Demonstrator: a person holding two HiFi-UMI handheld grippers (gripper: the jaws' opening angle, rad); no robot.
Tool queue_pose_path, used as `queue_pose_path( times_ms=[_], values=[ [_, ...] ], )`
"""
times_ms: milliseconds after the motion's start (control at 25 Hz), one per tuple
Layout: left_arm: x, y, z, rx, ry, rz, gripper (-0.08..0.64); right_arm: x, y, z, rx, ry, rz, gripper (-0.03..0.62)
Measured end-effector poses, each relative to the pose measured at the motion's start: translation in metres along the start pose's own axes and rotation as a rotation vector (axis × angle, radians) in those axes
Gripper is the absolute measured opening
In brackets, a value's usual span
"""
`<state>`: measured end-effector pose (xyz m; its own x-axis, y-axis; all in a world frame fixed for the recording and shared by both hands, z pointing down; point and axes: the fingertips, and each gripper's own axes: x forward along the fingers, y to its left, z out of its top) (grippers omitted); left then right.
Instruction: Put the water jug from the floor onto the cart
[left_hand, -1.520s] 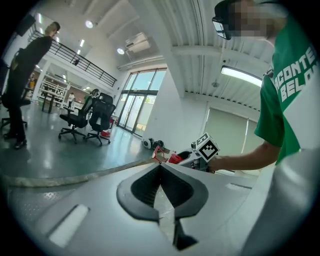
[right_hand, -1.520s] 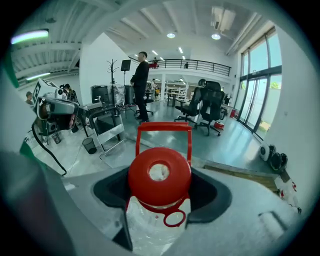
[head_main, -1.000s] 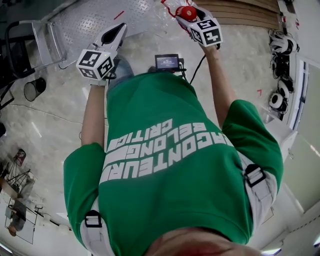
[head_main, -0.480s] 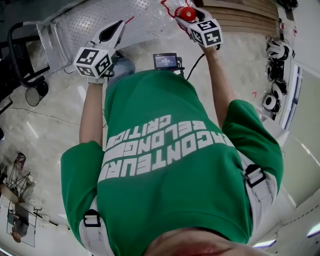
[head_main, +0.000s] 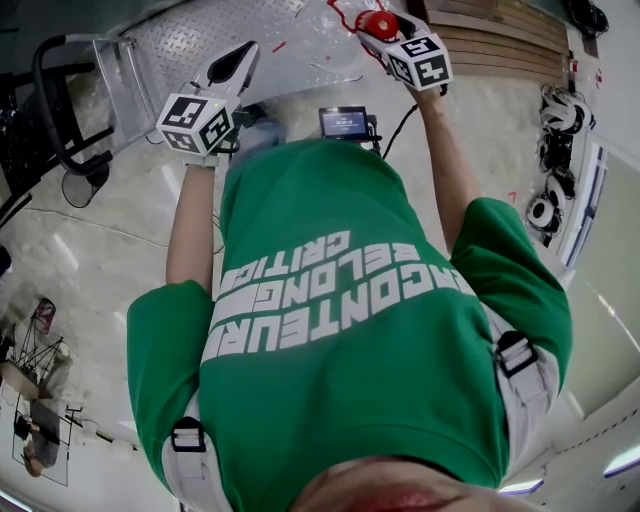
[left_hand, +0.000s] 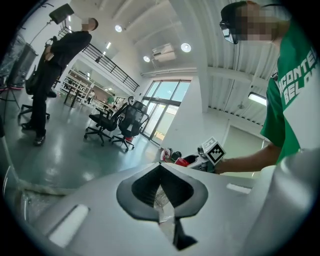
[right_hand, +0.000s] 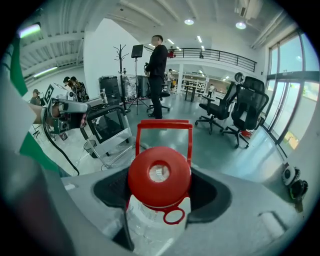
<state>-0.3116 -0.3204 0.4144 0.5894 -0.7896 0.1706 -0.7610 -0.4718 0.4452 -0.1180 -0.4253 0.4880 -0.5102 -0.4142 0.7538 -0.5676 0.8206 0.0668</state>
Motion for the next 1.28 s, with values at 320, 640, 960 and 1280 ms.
queue_pose_path(
  times_ms=[320, 640, 960, 1280],
  values=[
    [-0.007, 0.016, -0.001, -0.040, 0.015, 0.056, 0.015, 0.049, 0.007, 0.005, -0.064, 0.051, 0.072, 0.301],
    [0.000, 0.040, -0.012, -0.073, 0.034, 0.139, 0.015, 0.141, 0.019, -0.015, -0.134, 0.163, 0.169, 0.301],
    [0.008, 0.041, -0.018, -0.091, 0.035, 0.225, 0.016, 0.195, 0.022, -0.048, -0.188, 0.251, 0.238, 0.301],
    [-0.002, 0.047, -0.027, -0.129, 0.025, 0.312, 0.015, 0.241, 0.031, -0.077, -0.220, 0.338, 0.277, 0.301]
  ],
)
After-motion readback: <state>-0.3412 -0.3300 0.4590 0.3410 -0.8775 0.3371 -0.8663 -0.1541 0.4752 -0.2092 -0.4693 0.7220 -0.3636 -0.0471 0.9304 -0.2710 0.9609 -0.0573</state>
